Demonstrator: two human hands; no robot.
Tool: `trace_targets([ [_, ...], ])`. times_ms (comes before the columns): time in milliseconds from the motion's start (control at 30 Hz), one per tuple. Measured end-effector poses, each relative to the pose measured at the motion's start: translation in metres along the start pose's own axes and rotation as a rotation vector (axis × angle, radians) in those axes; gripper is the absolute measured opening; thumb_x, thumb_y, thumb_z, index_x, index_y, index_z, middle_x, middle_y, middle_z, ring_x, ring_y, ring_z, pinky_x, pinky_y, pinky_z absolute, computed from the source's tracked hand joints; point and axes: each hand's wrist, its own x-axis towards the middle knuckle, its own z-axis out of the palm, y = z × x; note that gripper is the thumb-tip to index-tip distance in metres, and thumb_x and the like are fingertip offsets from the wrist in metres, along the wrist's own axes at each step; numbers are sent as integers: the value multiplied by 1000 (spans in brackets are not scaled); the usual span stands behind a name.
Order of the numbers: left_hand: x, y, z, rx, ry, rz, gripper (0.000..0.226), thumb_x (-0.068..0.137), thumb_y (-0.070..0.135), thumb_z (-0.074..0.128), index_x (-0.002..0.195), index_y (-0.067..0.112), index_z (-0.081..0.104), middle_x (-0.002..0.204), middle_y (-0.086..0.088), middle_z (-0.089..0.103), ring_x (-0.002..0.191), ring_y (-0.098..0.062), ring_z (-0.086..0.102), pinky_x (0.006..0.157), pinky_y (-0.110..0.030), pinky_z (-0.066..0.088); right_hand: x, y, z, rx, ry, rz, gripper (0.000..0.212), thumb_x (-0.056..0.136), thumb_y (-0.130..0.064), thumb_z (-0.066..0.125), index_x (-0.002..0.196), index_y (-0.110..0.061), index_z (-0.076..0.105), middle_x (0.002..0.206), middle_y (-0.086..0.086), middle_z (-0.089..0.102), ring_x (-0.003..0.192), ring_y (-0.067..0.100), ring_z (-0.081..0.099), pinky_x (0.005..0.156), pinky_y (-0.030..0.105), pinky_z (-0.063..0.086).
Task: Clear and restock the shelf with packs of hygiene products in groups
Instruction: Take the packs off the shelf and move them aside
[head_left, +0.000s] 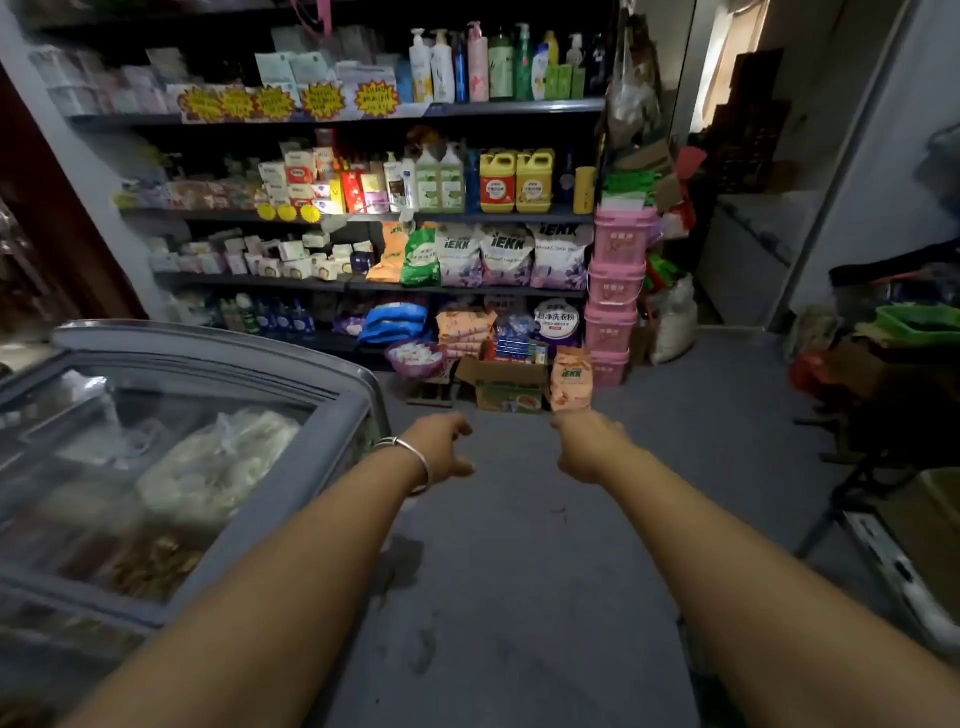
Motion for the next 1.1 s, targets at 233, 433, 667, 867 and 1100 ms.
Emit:
trace_targets([
  [233,114,-26,0,72,-35,-17,61,82,23,71,136,14,44,137,-8,48,123,-24,49,104,-32,40,111,0,2,-30,-35,-48,44,91,-4,46,134,-11,47,133,14,48,121,33,46,102,43,40],
  [433,238,-56,-32,90,-46,-15,63,82,24,71,137,14,43,138,-9,47,125,-24,48,104,-33,40,233,-11,-26,-60,-32,-71,47,91,-5,45,137,-14,43,129,15,49,118,33,48,96,43,42],
  [667,377,-69,-79,92,-46,-35,60,82,19,71,136,13,44,138,-8,48,125,-23,48,101,-30,40,380,-7,-67,-43,-1,-126,38,89,-6,48,127,-12,48,128,15,50,116,33,50,92,43,46],
  [867,504,-81,-120,12,33,-129,54,82,15,70,131,10,48,132,-10,54,120,-25,52,100,-31,42,529,-7,-117,-116,15,-283,36,89,-6,51,125,-7,49,124,17,54,112,34,53,81,41,44],
  [1100,602,-126,-176,-58,119,-303,62,81,18,72,136,14,44,138,-10,47,125,-25,47,103,-31,40,677,-63,-166,-165,-4,-476,40,91,-17,49,130,-10,46,131,16,50,120,34,48,91,40,43],
])
